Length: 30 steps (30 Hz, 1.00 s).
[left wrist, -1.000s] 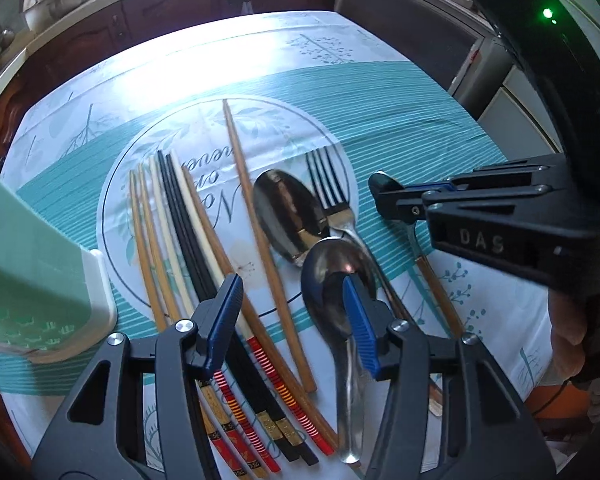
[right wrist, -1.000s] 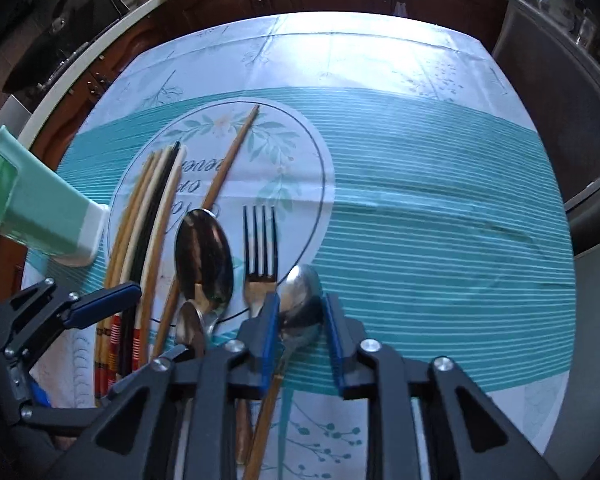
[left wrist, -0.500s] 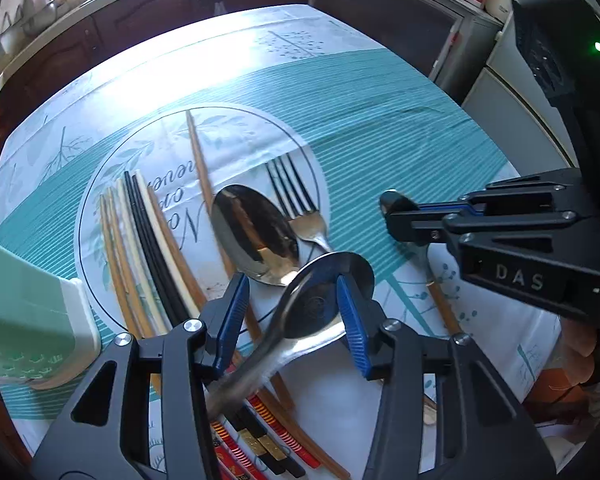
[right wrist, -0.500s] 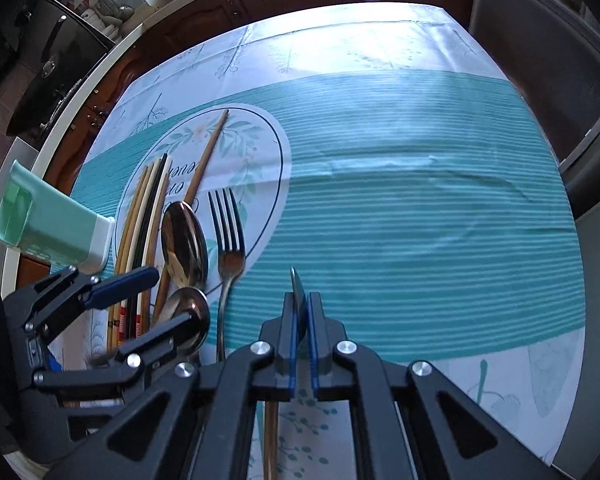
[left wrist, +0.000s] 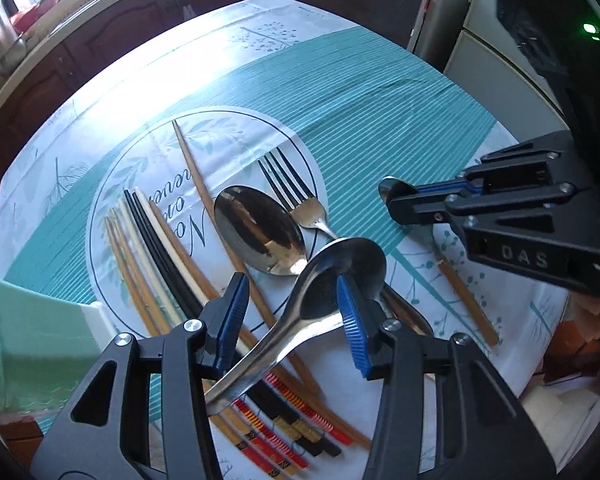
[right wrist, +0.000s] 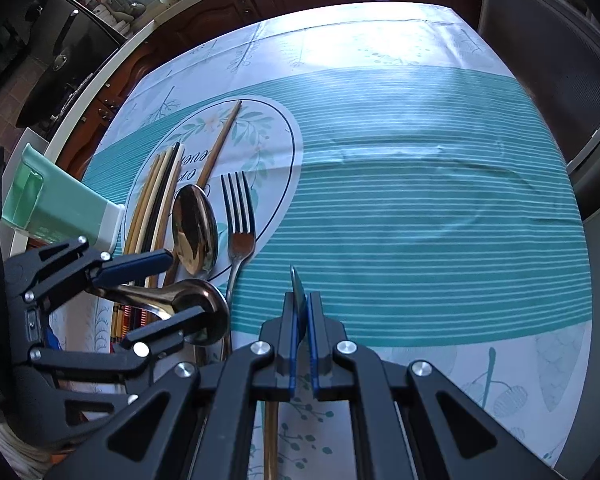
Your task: Organize utensils
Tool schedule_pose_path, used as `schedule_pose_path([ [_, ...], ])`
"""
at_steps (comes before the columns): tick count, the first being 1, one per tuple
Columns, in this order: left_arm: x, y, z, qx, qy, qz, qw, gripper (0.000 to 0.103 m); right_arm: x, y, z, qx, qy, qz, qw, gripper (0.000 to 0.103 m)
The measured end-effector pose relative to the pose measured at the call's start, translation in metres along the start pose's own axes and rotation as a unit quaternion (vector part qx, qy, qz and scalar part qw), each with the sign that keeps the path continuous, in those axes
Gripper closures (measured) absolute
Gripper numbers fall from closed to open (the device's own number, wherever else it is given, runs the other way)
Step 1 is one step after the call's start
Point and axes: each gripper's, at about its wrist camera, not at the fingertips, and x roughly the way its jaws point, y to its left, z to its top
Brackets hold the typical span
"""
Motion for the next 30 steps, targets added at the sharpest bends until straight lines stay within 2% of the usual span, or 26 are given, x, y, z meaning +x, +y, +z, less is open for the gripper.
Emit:
schedule_pose_path([
  [4, -0.011, -0.011, -0.006, 0.018, -0.013, 0.005, 0.9997, 0.060, -0.001, 0.000, -0.002, -0.003, -0.001, 0.001, 1.000, 0.098],
  [10, -0.006, -0.036, -0.007, 0.046, -0.017, 0.037, 0.9981, 0.059, -0.001, 0.000, -0.003, -0.003, -0.003, 0.001, 1.000, 0.098],
  [19, 0.009, -0.059, -0.004, 0.028, -0.028, 0.107, 0.9935, 0.059, -0.003, -0.003, -0.008, 0.001, -0.006, 0.009, 1.000, 0.098],
  [22, 0.010, -0.059, -0.004, 0.011, -0.028, 0.115, 0.9930, 0.060, -0.004, -0.005, -0.010, 0.002, -0.007, 0.011, 1.000, 0.098],
  [23, 0.009, -0.057, -0.003, 0.002, -0.027, 0.111, 0.9934, 0.072, -0.005, -0.005, -0.011, 0.002, -0.007, 0.011, 1.000, 0.098],
  [24, 0.009, -0.053, -0.003, -0.008, -0.025, 0.104, 0.9942, 0.089, -0.005, -0.006, -0.011, 0.002, -0.007, 0.011, 1.000, 0.098],
  [25, 0.009, -0.048, -0.003, -0.020, -0.020, 0.094, 0.9952, 0.097, -0.005, -0.006, -0.012, 0.003, -0.008, 0.013, 1.000, 0.098],
  [27, 0.005, -0.039, -0.004, -0.041, -0.024, 0.080, 0.9957, 0.102, -0.006, -0.007, -0.013, 0.004, -0.008, 0.014, 1.000, 0.098],
  [30, -0.010, -0.023, -0.007, -0.071, -0.046, 0.053, 0.9950, 0.103, -0.008, -0.008, -0.015, 0.004, -0.009, 0.015, 1.000, 0.098],
])
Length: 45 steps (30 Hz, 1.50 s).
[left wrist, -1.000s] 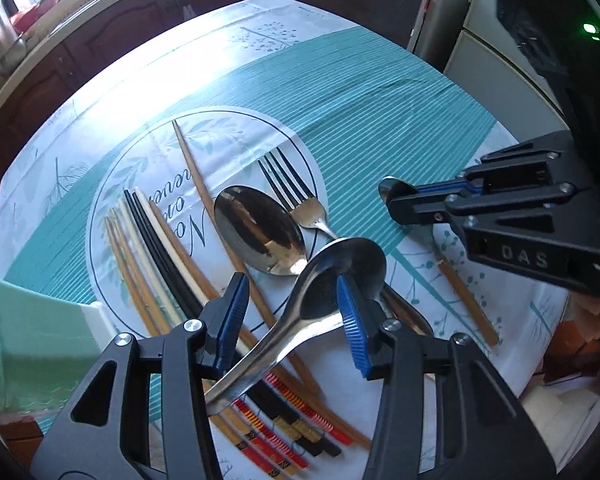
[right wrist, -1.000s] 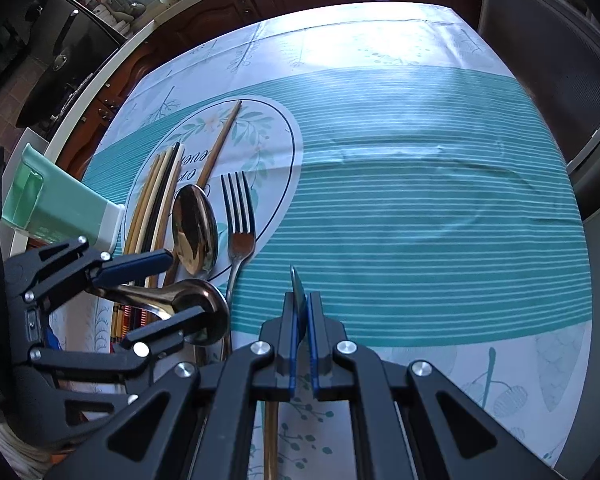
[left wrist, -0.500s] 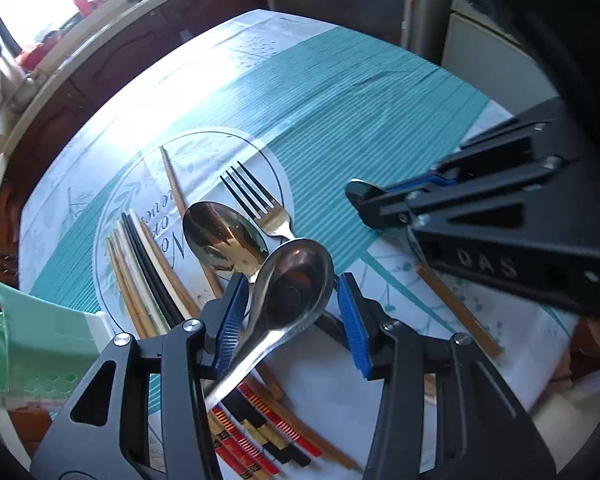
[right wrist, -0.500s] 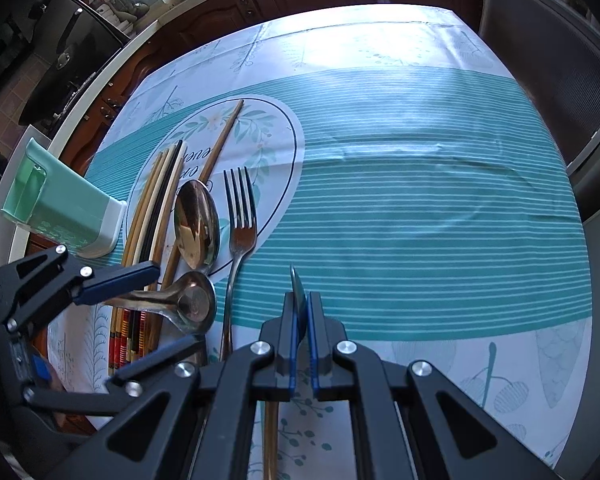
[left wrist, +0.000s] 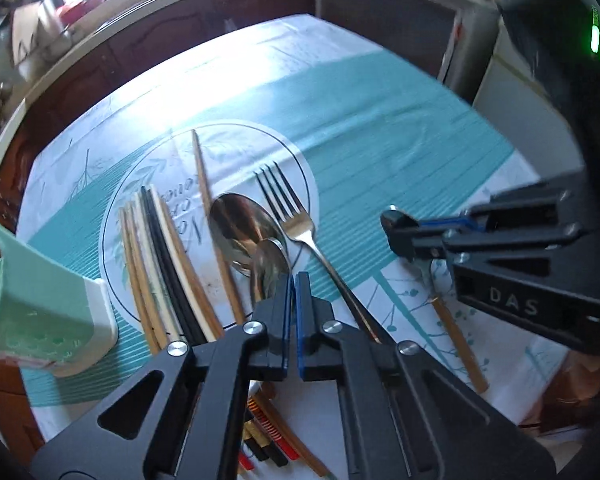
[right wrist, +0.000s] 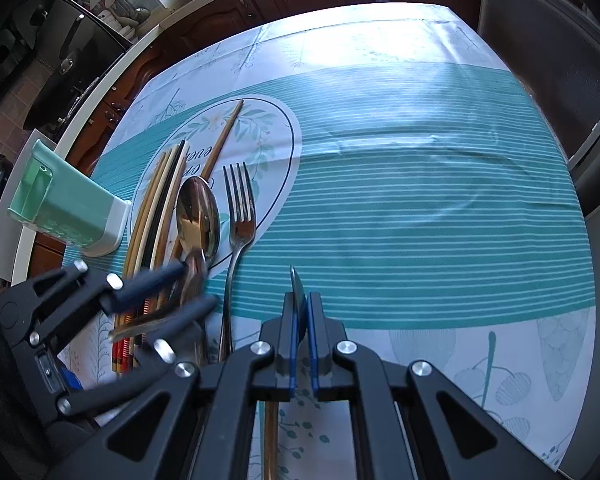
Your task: Organize utensils
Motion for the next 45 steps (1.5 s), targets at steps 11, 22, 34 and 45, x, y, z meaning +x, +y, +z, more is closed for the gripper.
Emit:
schedule_pose_path([
  [11, -0.089, 0.071, -0.010, -0.119, -0.176, -0.056, 0.9755, 0.103, -0.015, 0.004, -0.002, -0.003, -0.018, 0.029, 0.999, 0.099],
  [22, -0.178, 0.191, -0.044, -0.276, -0.388, -0.029, 0.8787, 0.103, -0.062, 0.070, 0.015, -0.066, -0.144, 0.069, 0.985, 0.099],
  [34, -0.151, 0.255, -0.051, -0.313, -0.419, -0.061, 0.8500, 0.103, -0.067, 0.150, 0.026, -0.140, -0.220, 0.088, 0.961, 0.099],
  [45, -0.126, 0.247, -0.079, -0.303, -0.393, -0.055, 0.8666, 0.103, -0.070, 0.180, 0.034, -0.152, -0.249, 0.100, 0.951, 0.099],
])
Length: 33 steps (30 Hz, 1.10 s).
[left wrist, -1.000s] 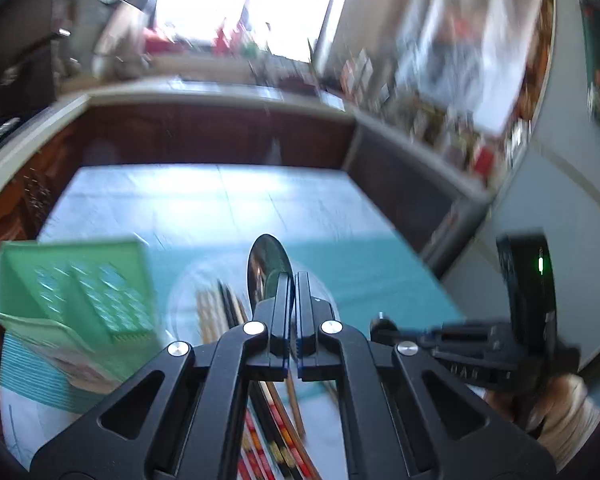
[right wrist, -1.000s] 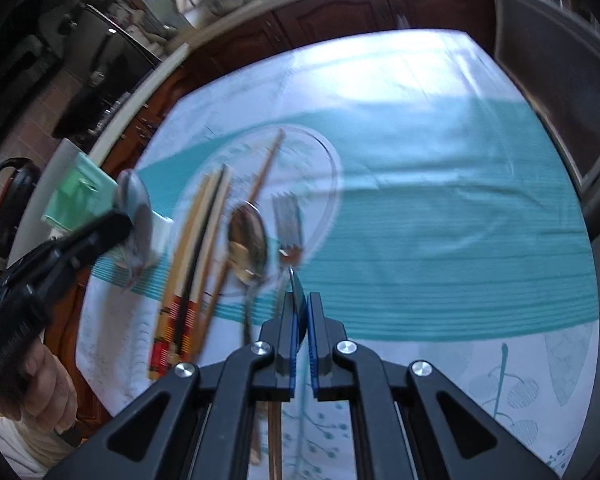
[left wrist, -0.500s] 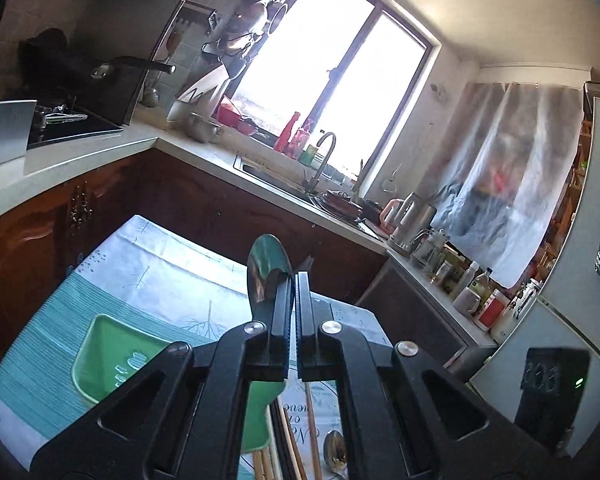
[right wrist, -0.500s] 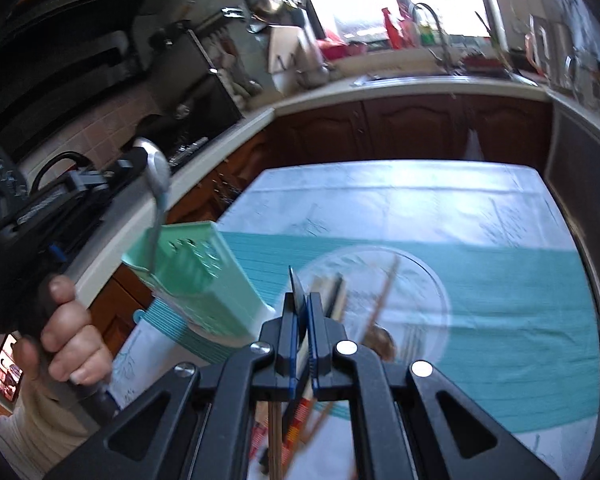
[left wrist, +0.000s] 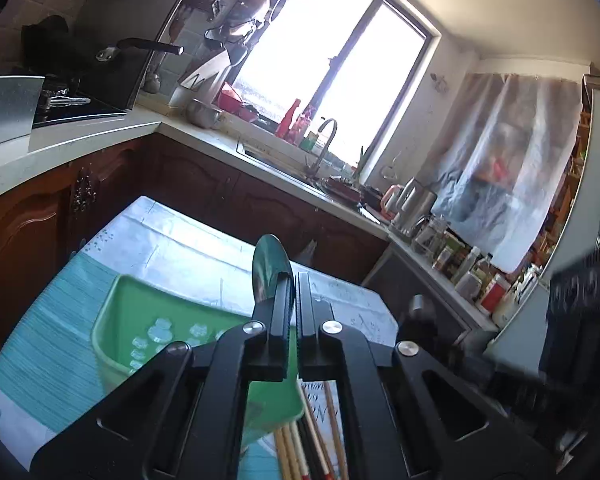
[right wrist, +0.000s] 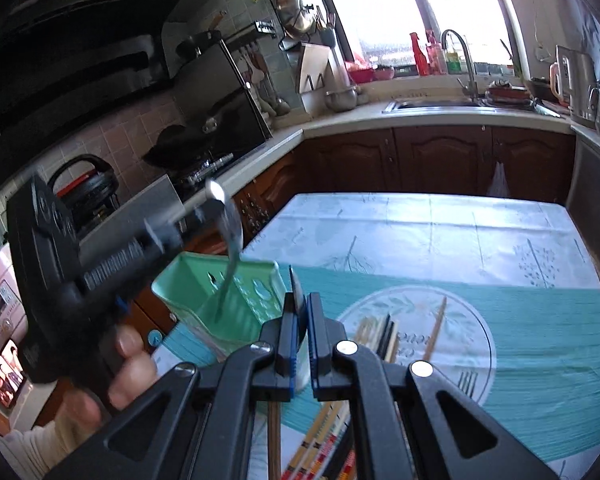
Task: Organize utensils
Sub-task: 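Lift the held utensils into the green caddy and open both tools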
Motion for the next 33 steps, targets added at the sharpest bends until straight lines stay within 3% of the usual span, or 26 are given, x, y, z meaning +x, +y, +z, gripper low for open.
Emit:
schedule_pose_path([
  [9, -0.011, 0.000, -0.013, 0.011, 0.051, 0.009, 0.9986, 0.102, 0.008, 0.017, 0.030, 0.000, -0.086, -0.010, 0.996, 0.099],
  [16, -0.016, 0.009, -0.020, 0.008, 0.078, 0.016, 0.9968, 0.102, 0.025, 0.039, 0.041, -0.023, -0.162, -0.019, 0.986, 0.099],
  [23, -0.022, 0.008, -0.020, 0.013, 0.084, 0.015, 0.9963, 0.102, 0.050, 0.051, 0.016, -0.090, -0.161, -0.022, 0.983, 0.098],
  [28, -0.027, 0.005, -0.019, 0.019, 0.082, 0.009, 0.9964, 0.083, 0.055, 0.048, 0.004, -0.103, -0.133, -0.004, 0.986, 0.097],
  [30, -0.031, 0.002, -0.018, 0.023, 0.078, 0.010, 0.9966, 0.069, 0.054, 0.047, 0.000, -0.111, -0.112, 0.010, 0.987, 0.095],
  [33, -0.036, -0.003, -0.018, 0.032, 0.073, 0.015, 0.9967, 0.056, 0.054, 0.048, -0.008, -0.130, -0.089, 0.016, 0.987, 0.095],
])
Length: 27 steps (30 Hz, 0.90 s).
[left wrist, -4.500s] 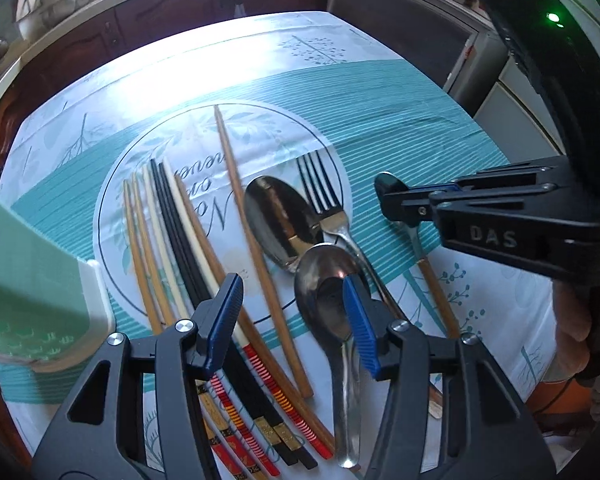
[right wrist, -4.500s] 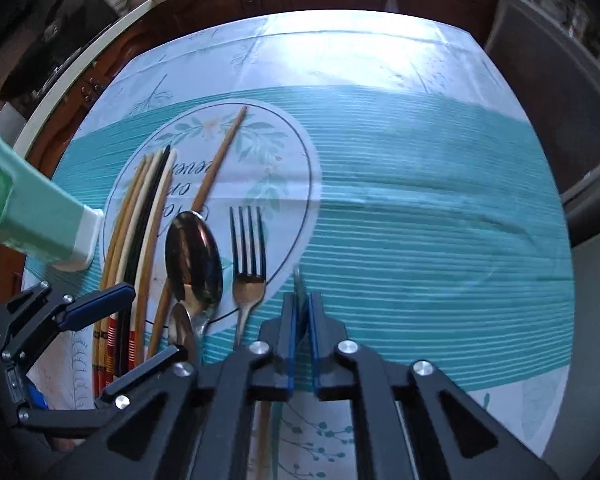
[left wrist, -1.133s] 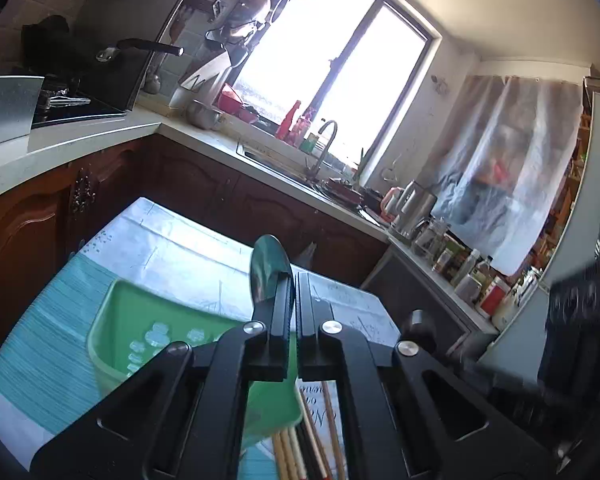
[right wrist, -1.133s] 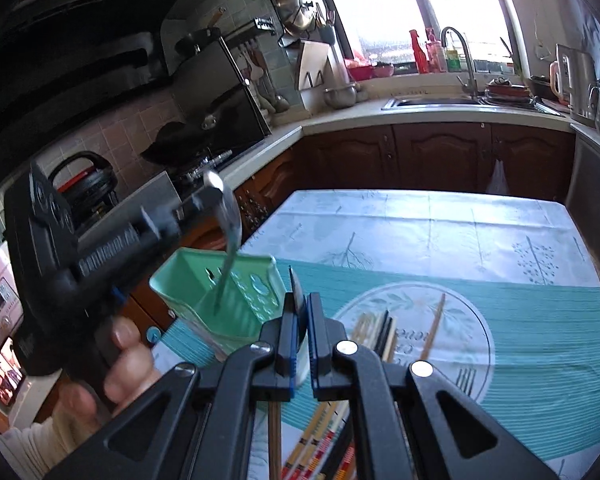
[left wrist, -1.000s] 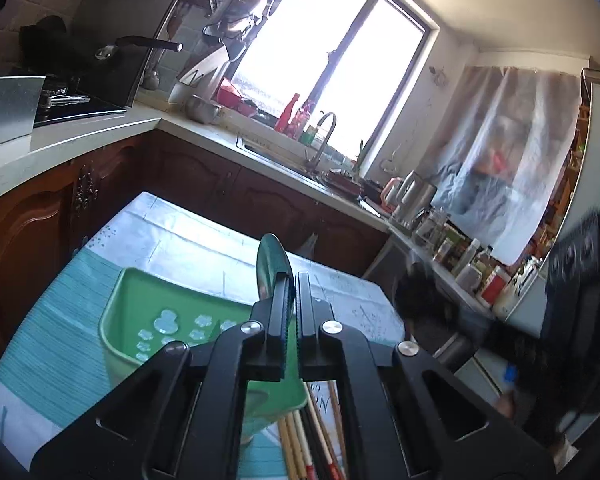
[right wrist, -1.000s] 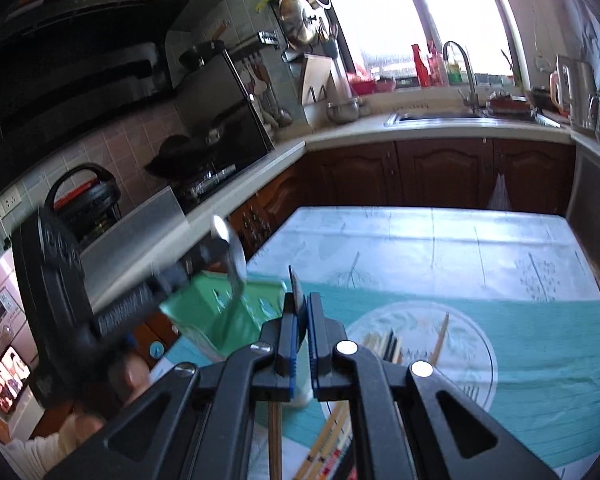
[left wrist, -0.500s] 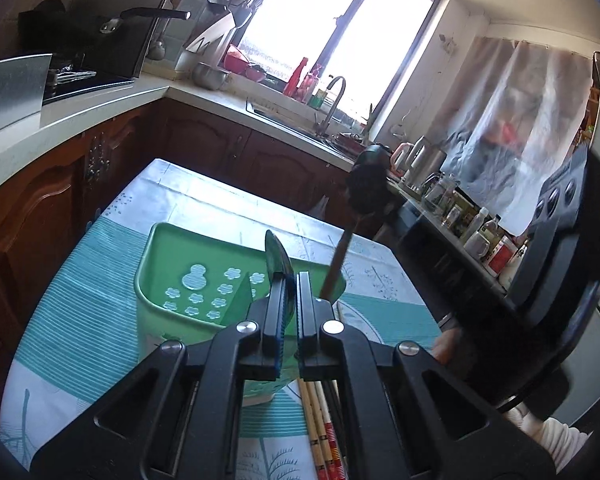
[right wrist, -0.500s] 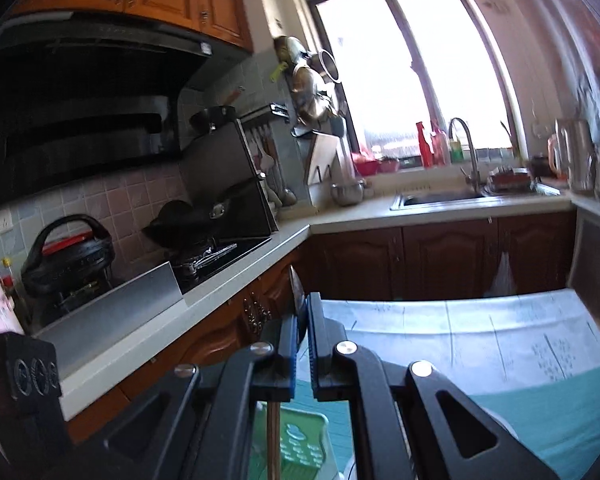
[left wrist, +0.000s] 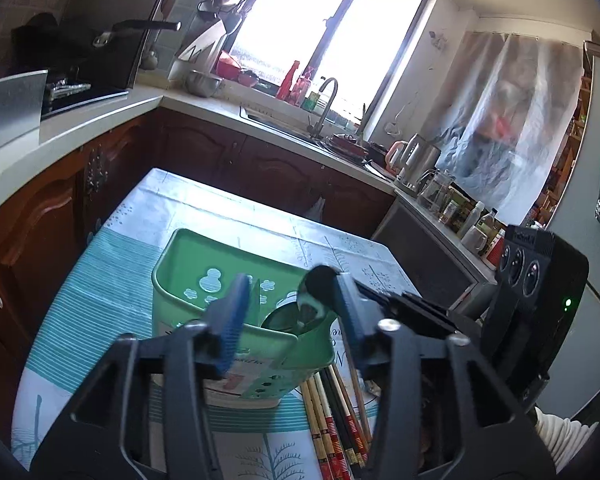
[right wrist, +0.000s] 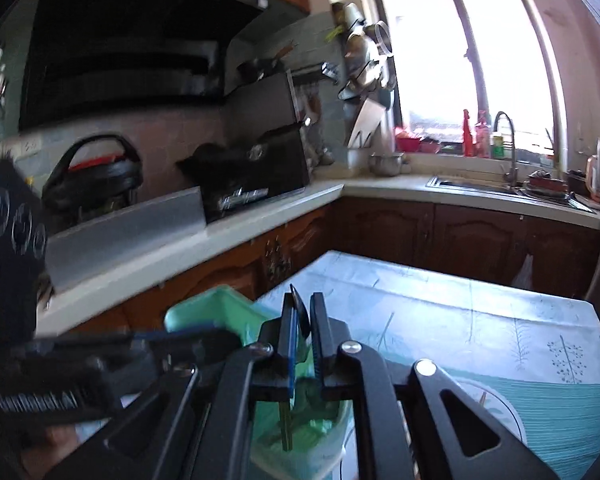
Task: Organize utensils
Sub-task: 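Lift the held utensils into the green caddy and open both tools, then bring both tools back down to the remaining fork and spoon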
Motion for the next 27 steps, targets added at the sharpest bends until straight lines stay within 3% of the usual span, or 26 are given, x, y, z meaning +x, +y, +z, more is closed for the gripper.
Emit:
schedule_pose_path([
  [3, -0.002, -0.004, 0.000, 0.008, 0.002, 0.008, 0.9999, 0.055, -0.001, -0.002, -0.006, 0.006, 0.027, 0.012, 1.000, 0.095],
  [9, -0.004, -0.011, 0.001, 0.018, 0.013, 0.018, 0.9996, 0.054, -0.021, -0.004, -0.011, 0.015, 0.027, 0.011, 0.999, 0.094],
  [16, -0.012, -0.025, -0.002, 0.034, 0.033, 0.031, 0.9984, 0.051, -0.034, -0.017, -0.004, 0.053, 0.035, 0.018, 0.998, 0.074],
  [20, -0.015, -0.038, -0.009, 0.055, 0.053, 0.031, 0.9966, 0.048, -0.045, -0.033, -0.001, 0.097, 0.042, 0.029, 0.994, 0.074],
  [27, -0.012, -0.076, -0.031, 0.094, 0.094, 0.012, 0.9911, 0.048, -0.067, -0.064, -0.011, 0.154, 0.093, 0.018, 0.984, 0.074],
])
